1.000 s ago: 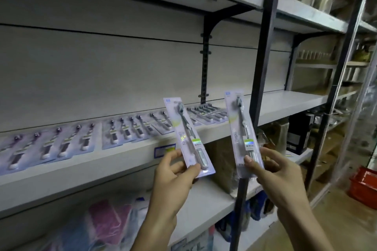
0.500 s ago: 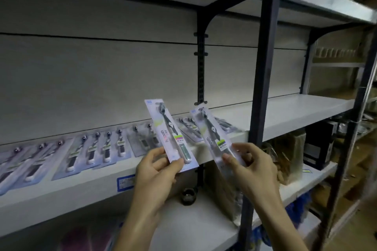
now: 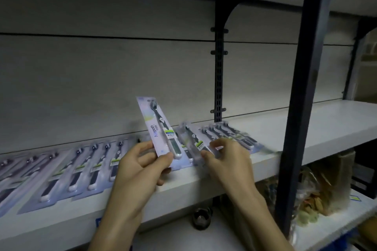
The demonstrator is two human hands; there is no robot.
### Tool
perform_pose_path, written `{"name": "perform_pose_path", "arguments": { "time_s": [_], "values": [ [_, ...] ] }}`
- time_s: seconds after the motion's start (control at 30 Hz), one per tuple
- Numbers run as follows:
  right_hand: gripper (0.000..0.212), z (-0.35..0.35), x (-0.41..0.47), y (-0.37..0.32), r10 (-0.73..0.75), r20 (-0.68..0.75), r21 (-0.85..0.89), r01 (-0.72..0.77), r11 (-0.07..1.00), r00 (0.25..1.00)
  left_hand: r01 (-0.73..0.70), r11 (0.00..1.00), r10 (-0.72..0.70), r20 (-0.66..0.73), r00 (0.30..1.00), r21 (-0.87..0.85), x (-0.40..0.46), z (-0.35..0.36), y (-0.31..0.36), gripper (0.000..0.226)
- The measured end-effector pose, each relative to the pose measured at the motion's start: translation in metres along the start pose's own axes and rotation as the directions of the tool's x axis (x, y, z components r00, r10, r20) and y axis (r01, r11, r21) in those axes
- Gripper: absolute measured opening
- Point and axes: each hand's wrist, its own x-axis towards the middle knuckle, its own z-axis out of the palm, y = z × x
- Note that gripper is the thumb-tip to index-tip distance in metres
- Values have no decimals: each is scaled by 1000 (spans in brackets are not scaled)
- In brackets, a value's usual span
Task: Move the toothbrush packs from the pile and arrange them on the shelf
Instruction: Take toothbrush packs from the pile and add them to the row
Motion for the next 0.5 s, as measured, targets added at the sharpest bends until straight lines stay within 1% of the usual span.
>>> {"name": "perform_pose_path", "arguments": {
  "time_s": [0.1,0.2,0.33,0.5],
  "values": [
    [35,8,12,0,-52,58,-88,57,994,997,-4,1000,5,-38,999,18,9,9,0,20],
    [33,8,19,2,-114,116,-213,137,967,987,8,999,-5,-69,998,38,14,21,-1,18],
    [29,4,29,10,-162,134,-321,198,926,978,-1,1000,4,-101,995,29,20,34,0,16],
    [36,4,41,19,-185,145,-394,228,890,972,1,1000,1,-129,992,13,27,51,-6,19]
  ]
}}
